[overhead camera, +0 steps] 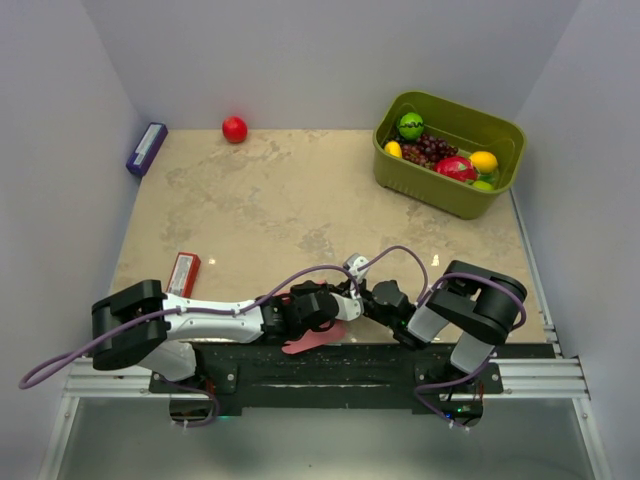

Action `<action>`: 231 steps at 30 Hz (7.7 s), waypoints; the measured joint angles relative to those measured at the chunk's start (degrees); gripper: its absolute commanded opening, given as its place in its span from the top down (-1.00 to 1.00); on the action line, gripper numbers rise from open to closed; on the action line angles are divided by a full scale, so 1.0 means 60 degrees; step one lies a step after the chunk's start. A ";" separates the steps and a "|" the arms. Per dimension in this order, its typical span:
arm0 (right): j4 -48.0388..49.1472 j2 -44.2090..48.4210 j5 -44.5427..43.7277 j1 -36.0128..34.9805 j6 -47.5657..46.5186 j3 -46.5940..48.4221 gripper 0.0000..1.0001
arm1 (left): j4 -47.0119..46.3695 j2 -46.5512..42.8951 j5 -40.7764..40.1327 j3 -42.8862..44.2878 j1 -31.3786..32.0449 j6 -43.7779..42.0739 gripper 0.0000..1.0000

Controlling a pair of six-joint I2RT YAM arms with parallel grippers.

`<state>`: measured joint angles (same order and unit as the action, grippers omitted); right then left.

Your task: Fold the paper box

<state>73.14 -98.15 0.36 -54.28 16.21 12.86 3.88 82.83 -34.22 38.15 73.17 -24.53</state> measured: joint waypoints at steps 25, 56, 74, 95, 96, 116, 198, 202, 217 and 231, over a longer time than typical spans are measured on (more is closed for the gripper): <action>0.0051 -0.0007 -0.0317 -0.0033 -0.0044 -0.0022 1.00 | 0.0641 -0.0288 0.0922 0.0324 -0.0546 0.0929 0.30; 0.0321 -0.0229 -0.0685 0.0120 -0.0288 0.0098 1.00 | 0.1668 -0.3173 0.5311 0.0262 -0.2965 0.2743 -0.46; 0.0444 -0.0331 -0.0674 0.0120 -0.0280 0.0117 1.00 | 0.1647 -0.2204 0.3479 0.0262 -0.3187 0.2404 -0.22; 0.0488 -0.0419 -0.0721 0.0178 -0.0208 0.0168 1.00 | 0.1508 -0.1140 0.2280 0.0237 -0.2142 0.1894 0.95; 0.0495 -0.0437 -0.0725 0.0178 -0.0197 0.0168 1.00 | 0.1494 -0.1129 0.2102 0.0215 -0.2011 0.1883 0.95; 0.0710 -0.0725 -0.1100 0.0266 -0.0066 0.0277 0.53 | 0.1082 -0.0215 0.0007 0.0317 -0.0922 0.1636 0.92; 0.0164 0.0106 -0.0233 0.1082 -0.0142 -0.0248 0.88 | 0.1960 -0.1563 0.7763 0.2218 -0.4681 0.4459 -0.71; 0.0171 0.0273 -0.0310 0.1067 -0.0186 -0.0248 0.88 | 0.2415 -0.0692 0.8262 0.2313 -0.4947 0.4492 -0.78; 0.0175 0.0288 -0.0393 0.1067 -0.0273 -0.0248 0.88 | 0.2790 -0.0386 0.9082 0.2313 -0.5512 0.4495 -0.58; 0.0171 0.0288 -0.0390 0.1067 -0.0335 -0.0244 0.88 | 0.2728 0.0036 1.0448 0.2313 -0.6623 0.4914 -0.43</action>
<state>74.17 -96.42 -1.98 -47.88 14.20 11.40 20.25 83.05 28.47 52.03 33.43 4.95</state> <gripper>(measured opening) 0.130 0.721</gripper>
